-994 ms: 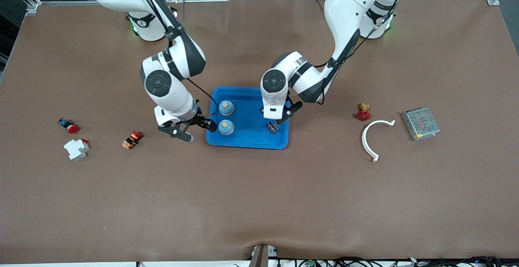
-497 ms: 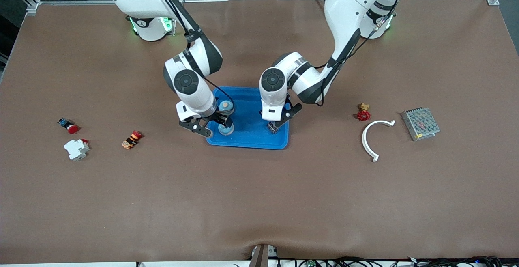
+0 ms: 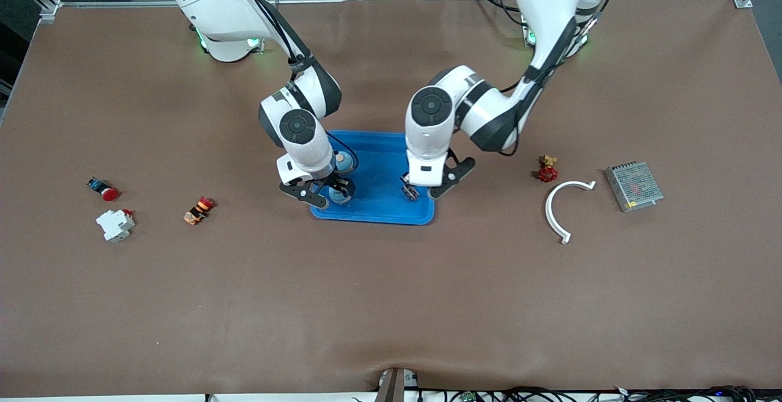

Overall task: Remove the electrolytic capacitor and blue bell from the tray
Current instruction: 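Grasp the capacitor with the left gripper while the right gripper nears a bell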

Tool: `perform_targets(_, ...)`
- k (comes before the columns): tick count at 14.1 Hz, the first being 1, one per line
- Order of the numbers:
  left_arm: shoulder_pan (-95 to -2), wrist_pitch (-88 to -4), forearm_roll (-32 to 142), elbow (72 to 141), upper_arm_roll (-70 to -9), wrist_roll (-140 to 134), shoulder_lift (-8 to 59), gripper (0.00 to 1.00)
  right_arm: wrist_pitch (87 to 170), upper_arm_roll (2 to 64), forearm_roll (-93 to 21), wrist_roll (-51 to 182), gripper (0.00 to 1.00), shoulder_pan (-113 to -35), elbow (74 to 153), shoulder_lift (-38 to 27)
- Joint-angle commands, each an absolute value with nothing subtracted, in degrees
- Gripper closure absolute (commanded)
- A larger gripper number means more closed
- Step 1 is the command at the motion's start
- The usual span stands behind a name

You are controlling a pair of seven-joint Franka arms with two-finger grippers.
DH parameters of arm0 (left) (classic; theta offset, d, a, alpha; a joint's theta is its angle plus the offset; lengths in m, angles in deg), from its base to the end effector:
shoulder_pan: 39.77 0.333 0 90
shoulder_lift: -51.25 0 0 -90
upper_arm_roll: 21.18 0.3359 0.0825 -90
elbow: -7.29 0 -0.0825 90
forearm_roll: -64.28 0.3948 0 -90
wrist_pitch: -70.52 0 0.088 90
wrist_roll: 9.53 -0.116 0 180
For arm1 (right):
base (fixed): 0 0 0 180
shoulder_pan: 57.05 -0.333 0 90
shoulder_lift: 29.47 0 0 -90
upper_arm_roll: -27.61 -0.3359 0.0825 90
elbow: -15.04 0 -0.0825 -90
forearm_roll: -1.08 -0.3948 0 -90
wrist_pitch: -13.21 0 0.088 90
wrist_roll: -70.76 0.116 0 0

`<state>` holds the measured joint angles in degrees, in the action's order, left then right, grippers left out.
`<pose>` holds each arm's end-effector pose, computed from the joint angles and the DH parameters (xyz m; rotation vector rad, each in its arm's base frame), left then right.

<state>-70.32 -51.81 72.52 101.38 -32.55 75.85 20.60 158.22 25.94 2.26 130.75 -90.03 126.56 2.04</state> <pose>0.5344 -0.4478 0.3090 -2.9154 -1.0728 -0.0063 0.5278 0.3641 0.1977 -3.0420 0.6645 -0.0333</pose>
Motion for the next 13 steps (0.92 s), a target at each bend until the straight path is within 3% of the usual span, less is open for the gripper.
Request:
perform_targets(1, -67.03, -47.88, 74.04, 102.91, -32.7, 72.75, 24.52, 1.0, 157.88, 26.47, 3.37, 134.2, 0.0, -90.8, 123.42, 4.09)
perform_targets(9, -53.67, -45.5, 73.78, 109.41, -33.14, 60.35, 28.04, 1.0, 157.88, 26.47, 3.37, 135.62, 0.0, -92.56, 121.83, 6.12)
perform_targets(10, -52.27, -45.76, 73.86, 110.12, -33.14, 59.64, 27.69, 1.0, 157.88, 26.47, 3.37, 135.71, 0.07, -92.64, 121.83, 6.12)
perform_targets(13, -50.06, -47.25, 73.95, 110.91, -33.14, 58.23, 26.03, 1.0, 157.62, 26.47, 3.37, 135.62, 0.56, -93.44, 121.83, 6.12)
